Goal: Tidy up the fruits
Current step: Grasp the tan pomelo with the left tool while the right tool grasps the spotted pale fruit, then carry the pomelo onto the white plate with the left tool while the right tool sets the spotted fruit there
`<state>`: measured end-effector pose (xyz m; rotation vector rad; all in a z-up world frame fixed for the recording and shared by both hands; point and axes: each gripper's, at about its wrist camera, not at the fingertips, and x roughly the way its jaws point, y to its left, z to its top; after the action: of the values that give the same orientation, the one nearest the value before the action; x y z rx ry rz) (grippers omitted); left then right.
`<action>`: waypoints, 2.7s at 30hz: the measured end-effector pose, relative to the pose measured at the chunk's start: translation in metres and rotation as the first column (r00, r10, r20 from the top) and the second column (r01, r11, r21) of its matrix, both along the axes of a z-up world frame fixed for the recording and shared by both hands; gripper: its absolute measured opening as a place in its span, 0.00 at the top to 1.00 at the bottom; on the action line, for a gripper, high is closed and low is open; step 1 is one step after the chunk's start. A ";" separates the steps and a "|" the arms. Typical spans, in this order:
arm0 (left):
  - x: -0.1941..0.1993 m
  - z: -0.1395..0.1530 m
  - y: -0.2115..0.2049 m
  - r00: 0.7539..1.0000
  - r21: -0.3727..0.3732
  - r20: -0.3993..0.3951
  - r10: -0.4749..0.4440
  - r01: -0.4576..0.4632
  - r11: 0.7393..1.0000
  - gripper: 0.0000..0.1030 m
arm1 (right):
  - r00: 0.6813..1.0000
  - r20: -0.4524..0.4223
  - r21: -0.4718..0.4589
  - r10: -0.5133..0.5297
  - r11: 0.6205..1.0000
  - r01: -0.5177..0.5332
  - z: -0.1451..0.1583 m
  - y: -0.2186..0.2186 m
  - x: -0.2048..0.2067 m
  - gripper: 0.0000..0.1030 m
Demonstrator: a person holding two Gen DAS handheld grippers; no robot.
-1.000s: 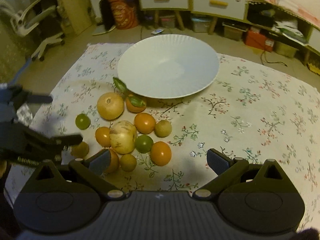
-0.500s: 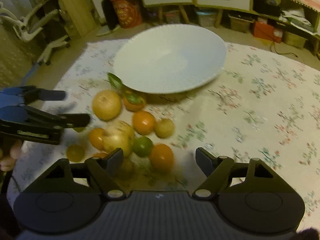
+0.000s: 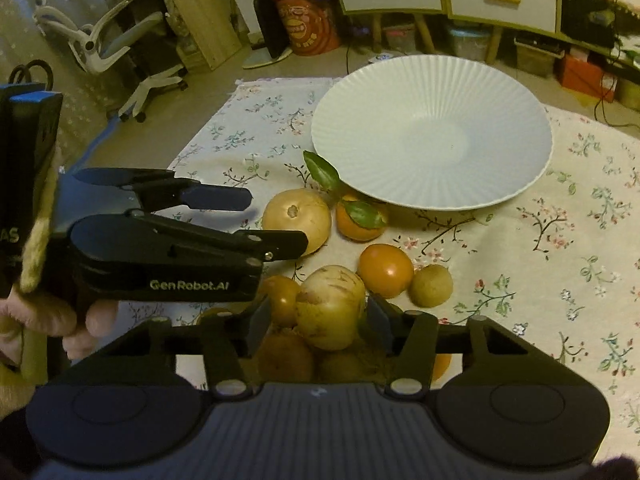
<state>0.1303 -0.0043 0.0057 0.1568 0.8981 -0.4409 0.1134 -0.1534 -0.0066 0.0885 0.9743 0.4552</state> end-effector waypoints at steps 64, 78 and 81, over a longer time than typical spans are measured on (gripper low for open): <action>-0.008 0.046 0.004 0.993 -0.046 0.103 0.064 -0.059 0.997 0.57 | 0.974 0.108 0.079 -0.201 0.978 0.193 0.031 -0.035 0.014 0.67; 0.057 0.020 -0.046 0.993 -0.013 0.119 -0.026 0.027 1.000 0.57 | 0.945 0.103 0.121 -0.310 0.947 0.297 0.014 -0.065 0.077 0.67; 0.067 0.010 -0.050 0.994 -0.001 0.109 -0.024 0.024 1.000 0.57 | 0.944 0.107 0.113 -0.312 0.947 0.300 0.012 -0.064 0.085 0.67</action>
<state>0.1968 -0.0541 0.0156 0.1878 0.7891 -0.4518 0.1984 -0.2171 0.0049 0.2916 0.7990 0.2164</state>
